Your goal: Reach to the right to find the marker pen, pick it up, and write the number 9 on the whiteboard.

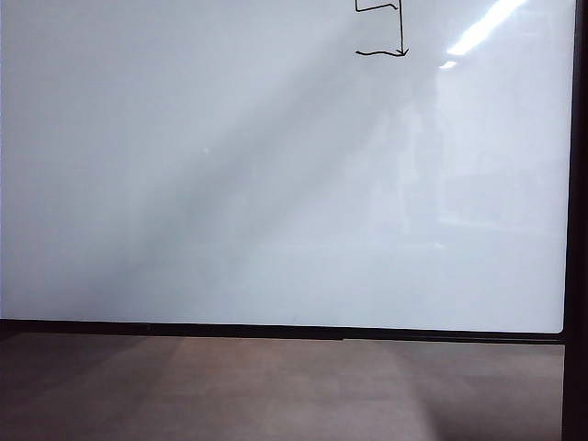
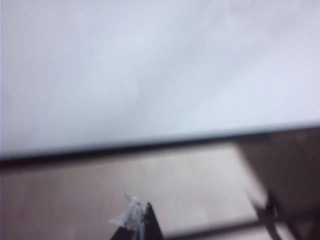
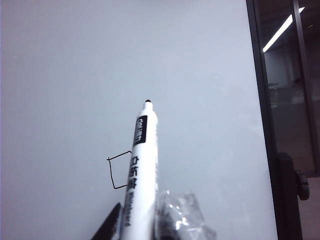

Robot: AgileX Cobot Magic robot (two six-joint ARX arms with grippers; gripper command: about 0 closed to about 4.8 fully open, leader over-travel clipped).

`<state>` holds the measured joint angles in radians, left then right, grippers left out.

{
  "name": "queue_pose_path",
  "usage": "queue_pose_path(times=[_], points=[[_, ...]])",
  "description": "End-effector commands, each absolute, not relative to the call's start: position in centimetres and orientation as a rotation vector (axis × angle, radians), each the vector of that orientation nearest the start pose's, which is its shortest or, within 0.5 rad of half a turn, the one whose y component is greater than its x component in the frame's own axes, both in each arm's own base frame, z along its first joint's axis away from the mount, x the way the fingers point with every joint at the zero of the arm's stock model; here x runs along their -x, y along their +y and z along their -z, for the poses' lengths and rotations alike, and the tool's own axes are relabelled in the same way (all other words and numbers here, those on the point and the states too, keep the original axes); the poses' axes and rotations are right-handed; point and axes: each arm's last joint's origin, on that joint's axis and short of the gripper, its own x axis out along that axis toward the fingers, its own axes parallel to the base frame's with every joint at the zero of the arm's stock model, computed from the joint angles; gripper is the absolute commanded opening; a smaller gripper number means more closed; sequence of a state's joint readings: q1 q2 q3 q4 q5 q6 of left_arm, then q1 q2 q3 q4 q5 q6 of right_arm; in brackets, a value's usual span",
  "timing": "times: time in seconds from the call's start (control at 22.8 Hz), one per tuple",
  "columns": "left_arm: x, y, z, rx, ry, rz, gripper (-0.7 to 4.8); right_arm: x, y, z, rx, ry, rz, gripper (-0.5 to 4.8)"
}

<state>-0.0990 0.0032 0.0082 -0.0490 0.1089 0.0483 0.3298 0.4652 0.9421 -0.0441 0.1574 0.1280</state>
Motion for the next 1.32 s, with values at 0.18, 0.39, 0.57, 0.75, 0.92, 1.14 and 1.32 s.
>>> queue_pose_path(times=[0.18, 0.39, 0.57, 0.75, 0.92, 1.14, 1.32], points=[[-9.6, -1.2, -17.1, -0.045, -0.057, 0.204, -0.05, -5.8, 1.5, -43.1, -0.234, -0.428, -0.196, -0.06], [-9.6, -1.2, -17.0, -0.045, -0.049, 0.199, -0.05, -5.8, 1.5, -43.1, -0.234, -0.429, -0.196, -0.06], [-9.6, -1.2, -17.0, -0.045, -0.05, 0.2, -0.05, -5.6, 1.4, -43.1, -0.228, -0.433, -0.193, -0.06], [-9.6, -1.2, -17.0, -0.045, -0.049, 0.2, -0.05, -4.9, 1.1, -42.8, -0.169, -0.428, -0.137, -0.06], [-9.6, -1.2, -17.0, -0.045, -0.049, 0.2, -0.05, -3.8, 0.7, -42.0, -0.155, -0.391, -0.128, -0.06], [-9.6, -1.2, -17.0, -0.045, -0.049, 0.2, -0.05, -3.0, 0.4, -39.7, -0.145, -0.357, -0.128, -0.06], [-9.6, -1.2, -17.0, -0.045, -0.048, 0.2, -0.05, -2.3, 0.2, -37.8, -0.149, -0.362, -0.13, -0.05]])
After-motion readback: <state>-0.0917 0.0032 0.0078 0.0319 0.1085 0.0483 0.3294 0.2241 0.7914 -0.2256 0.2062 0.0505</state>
